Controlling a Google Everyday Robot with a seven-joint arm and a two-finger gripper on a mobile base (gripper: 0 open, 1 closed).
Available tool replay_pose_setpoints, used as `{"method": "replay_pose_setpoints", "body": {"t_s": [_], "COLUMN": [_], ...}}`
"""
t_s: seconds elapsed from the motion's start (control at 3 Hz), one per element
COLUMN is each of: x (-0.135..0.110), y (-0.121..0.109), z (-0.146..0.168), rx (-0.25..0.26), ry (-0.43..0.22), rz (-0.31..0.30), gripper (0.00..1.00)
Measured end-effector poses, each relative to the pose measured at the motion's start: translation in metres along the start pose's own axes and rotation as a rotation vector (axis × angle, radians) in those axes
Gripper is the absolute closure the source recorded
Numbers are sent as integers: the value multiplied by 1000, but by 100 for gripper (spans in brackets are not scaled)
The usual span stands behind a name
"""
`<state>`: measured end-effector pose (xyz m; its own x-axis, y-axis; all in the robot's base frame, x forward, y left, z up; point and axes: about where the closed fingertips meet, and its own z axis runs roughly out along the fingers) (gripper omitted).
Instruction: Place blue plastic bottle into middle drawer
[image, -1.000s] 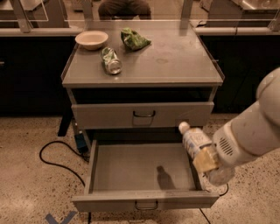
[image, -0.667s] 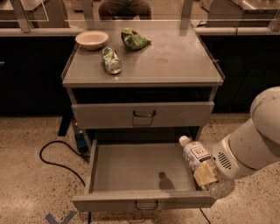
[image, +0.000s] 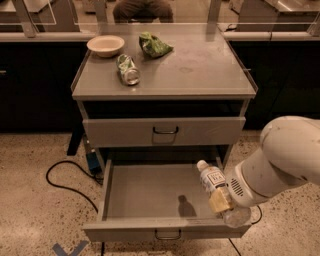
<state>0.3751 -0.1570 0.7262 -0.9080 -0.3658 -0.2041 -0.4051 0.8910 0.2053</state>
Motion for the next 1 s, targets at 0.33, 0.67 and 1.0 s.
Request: {"method": "replay_pose_setpoints", "body": {"t_s": [0.33, 0.67, 1.0], "x": [-37, -36, -34], "y": [15, 15, 10], "z": [76, 76, 94], "rx": [-37, -38, -47], "ry": [-29, -27, -12], "rz": [-10, -10, 18], "gripper": [100, 100, 100]}}
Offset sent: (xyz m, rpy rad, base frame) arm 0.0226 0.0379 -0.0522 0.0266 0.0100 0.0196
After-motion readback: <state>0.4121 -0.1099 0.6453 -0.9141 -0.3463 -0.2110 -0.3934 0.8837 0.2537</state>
